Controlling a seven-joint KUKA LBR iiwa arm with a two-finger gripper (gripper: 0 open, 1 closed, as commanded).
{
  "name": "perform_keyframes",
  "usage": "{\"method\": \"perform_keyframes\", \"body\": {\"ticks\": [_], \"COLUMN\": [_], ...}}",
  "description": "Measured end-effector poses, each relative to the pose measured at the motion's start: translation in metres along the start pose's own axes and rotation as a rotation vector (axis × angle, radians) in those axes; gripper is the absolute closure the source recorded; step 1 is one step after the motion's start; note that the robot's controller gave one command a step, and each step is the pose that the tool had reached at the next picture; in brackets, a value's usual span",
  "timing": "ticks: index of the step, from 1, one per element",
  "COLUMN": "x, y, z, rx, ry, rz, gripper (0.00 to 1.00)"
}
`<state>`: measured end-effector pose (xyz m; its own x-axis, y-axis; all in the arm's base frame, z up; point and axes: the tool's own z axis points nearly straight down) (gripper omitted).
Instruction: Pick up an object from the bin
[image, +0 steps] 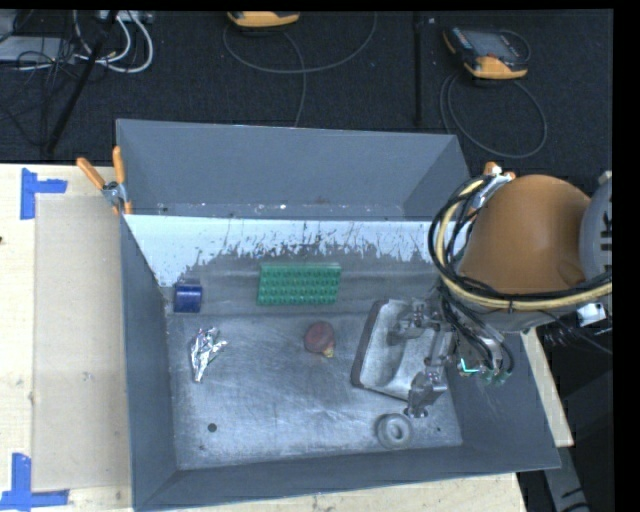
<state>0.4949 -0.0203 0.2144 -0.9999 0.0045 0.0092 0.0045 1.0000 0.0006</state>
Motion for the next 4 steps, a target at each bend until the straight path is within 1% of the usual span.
{"method": "perform_keyframes", "body": {"ticks": [1, 2, 3, 4], "x": [-0.06, -0.084, -0.12, -0.115], "y": [-0.006, 0.073, 0.02, 0.078], "z": [0.041, 0.105, 0.142, 0.138], "rx": [0.0, -0.001, -0.005, 0.0], "ry": [-0.009, -0.005, -0.01, -0.012], "rz": [0.095, -0.105, -0.169, -0.348], "gripper": [0.0, 0.0, 0.0, 0.0]}}
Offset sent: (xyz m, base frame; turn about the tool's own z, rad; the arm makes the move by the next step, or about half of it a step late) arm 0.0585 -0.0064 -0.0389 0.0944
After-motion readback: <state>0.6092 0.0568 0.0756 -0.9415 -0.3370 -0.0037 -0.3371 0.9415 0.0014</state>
